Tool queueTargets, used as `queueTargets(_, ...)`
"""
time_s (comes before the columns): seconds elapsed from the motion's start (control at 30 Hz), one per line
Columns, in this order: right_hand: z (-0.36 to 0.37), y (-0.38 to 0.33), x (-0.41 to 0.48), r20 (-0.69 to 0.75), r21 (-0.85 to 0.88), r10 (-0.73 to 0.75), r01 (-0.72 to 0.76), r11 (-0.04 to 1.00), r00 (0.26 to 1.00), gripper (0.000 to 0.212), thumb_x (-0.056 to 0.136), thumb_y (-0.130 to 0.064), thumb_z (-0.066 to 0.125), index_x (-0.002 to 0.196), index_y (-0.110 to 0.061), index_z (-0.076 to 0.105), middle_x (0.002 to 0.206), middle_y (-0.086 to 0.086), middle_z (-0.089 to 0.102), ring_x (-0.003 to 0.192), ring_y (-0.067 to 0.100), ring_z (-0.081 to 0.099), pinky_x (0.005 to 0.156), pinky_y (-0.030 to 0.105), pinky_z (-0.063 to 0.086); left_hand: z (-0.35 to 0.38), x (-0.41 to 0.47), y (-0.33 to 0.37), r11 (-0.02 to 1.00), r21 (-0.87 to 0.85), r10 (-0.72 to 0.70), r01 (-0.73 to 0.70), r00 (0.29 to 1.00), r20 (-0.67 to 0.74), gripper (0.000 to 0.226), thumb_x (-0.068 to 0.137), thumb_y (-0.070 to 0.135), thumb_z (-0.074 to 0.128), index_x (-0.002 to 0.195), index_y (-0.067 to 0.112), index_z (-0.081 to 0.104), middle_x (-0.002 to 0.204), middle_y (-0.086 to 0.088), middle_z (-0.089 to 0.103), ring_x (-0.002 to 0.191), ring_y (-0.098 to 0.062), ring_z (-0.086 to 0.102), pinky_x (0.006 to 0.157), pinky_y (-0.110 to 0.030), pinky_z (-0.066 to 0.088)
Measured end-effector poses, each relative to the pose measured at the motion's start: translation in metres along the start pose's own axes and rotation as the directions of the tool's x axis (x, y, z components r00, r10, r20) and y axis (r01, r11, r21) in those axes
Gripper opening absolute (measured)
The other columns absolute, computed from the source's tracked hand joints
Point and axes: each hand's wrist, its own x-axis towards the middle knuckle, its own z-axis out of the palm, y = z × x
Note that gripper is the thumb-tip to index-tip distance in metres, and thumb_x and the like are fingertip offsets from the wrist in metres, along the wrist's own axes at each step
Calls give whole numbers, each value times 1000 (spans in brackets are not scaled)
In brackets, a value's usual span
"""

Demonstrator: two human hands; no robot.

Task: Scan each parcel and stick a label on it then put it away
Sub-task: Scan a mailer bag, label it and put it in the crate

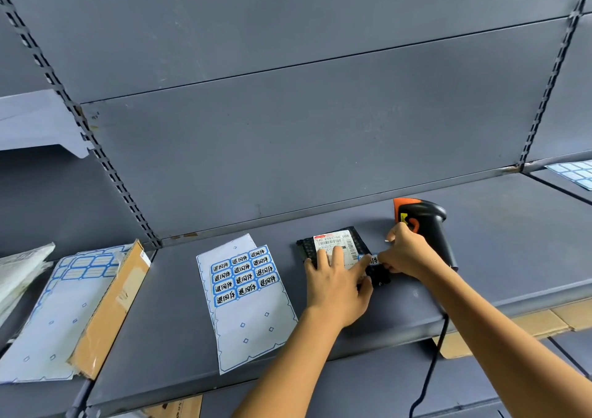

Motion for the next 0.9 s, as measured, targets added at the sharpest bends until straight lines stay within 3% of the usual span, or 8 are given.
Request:
queueTargets(0.2,1,1,2,7,10,6,-6,1000,1000,27,82,-4,57,104,-9,43,87,17,62,72,29,68,72,44,59,3,-1,1,1000,1,-16,16,1000,0,45,78,47,34,117,47,58,84,-7,54,69,-29,45,57,-40,44)
queueTargets(0.37,-1,-1,5,4,58,25,-26,998,1000,17,85,-1,46,101,-5,42,88,22,64,72,33,68,70,44,59,2,-1,1,1000,-16,-23,23,999,26,44,78,47,35,112,44,62,85,-7,55,68,-30,47,58,-41,44)
queueTargets(0.47,-3,-8,2,28,60,82,-83,995,996,7,88,-1,43,87,-7,40,80,16,61,64,26,63,58,31,54,4,-3,-1,995,-77,-61,62,998,14,44,78,48,37,114,40,60,86,-7,55,69,-29,49,61,-44,46)
queueTargets(0.6,-5,-16,-5,93,56,142,-147,987,986,27,89,0,48,71,-14,35,77,13,55,61,21,60,49,25,52,5,-5,-1,989,-124,-79,76,997,-12,42,76,47,38,110,34,59,87,-8,58,70,-29,51,64,-44,48)
queueTargets(0.7,-1,-13,-9,136,38,180,-187,982,974,6,89,-3,46,88,-9,43,71,9,53,57,19,54,47,23,44,8,-5,-1,987,-140,-89,83,995,-42,44,76,48,38,109,31,62,87,-8,58,70,-29,51,67,-44,49)
queueTargets(0.77,0,-7,-14,149,181,193,-219,959,970,11,84,1,52,91,-2,45,64,13,52,54,22,55,48,25,44,9,-6,-2,981,-164,-114,105,993,-43,52,76,50,38,113,25,64,87,-8,58,69,-30,52,69,-43,50)
queueTargets(0.9,-4,-8,-36,199,483,136,-218,848,970,26,81,5,65,69,-6,45,63,12,54,59,20,58,51,23,48,2,-3,-8,935,-296,-209,196,978,-13,68,74,50,40,119,3,59,95,-11,61,72,-29,57,66,-35,51)
